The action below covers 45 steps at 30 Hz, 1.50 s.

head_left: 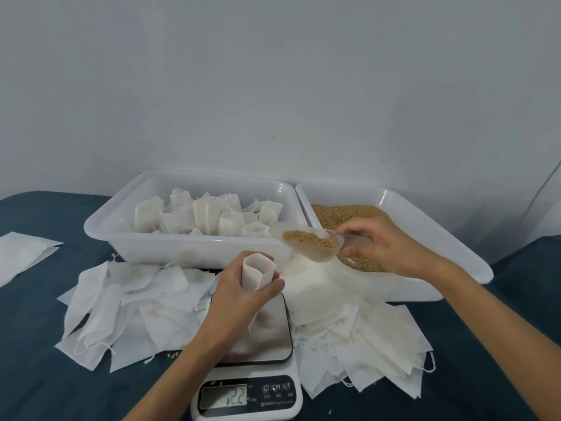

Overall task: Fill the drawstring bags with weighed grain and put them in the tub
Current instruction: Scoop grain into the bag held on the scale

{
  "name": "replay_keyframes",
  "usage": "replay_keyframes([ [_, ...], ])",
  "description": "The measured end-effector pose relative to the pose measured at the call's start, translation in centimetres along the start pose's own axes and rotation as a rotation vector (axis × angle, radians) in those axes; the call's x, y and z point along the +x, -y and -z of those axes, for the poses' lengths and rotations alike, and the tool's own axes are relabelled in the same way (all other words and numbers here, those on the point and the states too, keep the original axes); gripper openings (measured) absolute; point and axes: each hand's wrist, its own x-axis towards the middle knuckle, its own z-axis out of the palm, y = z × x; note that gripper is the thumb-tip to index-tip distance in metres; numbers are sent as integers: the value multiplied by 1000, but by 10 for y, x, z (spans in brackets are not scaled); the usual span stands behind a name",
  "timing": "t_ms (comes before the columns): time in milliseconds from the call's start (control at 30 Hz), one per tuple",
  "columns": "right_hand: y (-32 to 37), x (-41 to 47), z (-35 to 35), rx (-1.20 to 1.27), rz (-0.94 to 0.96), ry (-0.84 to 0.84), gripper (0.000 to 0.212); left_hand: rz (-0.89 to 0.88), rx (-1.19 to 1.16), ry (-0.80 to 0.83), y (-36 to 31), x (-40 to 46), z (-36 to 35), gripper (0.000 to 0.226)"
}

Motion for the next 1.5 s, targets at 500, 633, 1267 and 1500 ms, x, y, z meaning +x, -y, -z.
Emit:
replay_keyframes([
  [500, 42, 4, 4, -443, 62, -36, 34, -24, 75, 34, 3, 0, 0, 26],
  [633, 42, 7, 5, -458, 117, -55, 32, -36, 65, 39, 2, -2, -1, 23],
  [1267, 68, 3, 8, -653, 156, -86, 40, 11, -65, 72, 2, -1, -1, 41],
  [1500, 71, 4, 7, -747, 162, -44, 41, 30, -72, 54, 4, -2, -4, 40],
])
